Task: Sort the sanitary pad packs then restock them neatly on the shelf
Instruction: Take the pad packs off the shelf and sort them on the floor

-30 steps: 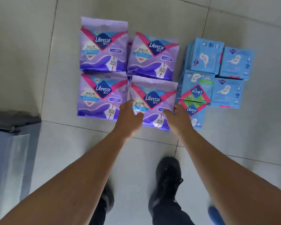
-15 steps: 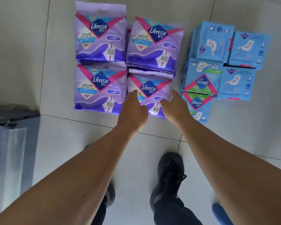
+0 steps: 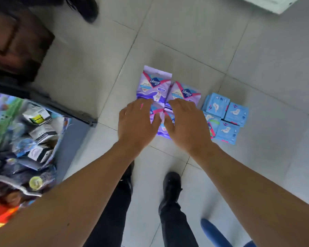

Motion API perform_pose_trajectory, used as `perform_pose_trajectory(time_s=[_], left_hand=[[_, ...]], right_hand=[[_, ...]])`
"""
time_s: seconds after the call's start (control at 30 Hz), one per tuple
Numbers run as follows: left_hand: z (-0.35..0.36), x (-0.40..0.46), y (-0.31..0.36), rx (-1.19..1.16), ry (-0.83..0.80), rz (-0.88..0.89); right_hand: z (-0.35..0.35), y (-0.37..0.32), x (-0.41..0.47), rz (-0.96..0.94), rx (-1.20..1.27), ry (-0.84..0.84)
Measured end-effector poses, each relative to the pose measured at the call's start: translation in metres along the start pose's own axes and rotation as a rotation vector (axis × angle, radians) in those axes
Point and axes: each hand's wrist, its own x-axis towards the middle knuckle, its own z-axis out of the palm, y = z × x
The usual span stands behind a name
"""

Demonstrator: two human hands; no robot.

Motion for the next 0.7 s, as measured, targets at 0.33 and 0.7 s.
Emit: perform_pose_trajectory(time_s=[0.33,0.7], left_hand=[[-0.196,-0.124,-0.049,-0.095,0.396,-0.394],[-0.269,-0.285,-0.183,-0.204,0.661,-0.839]], right_hand=[[-0.138,-0.178,-0.004,-0.482,-0.040,0.080],[-0.110,-0.386,-0.077,-0.845,0.109,0.012]])
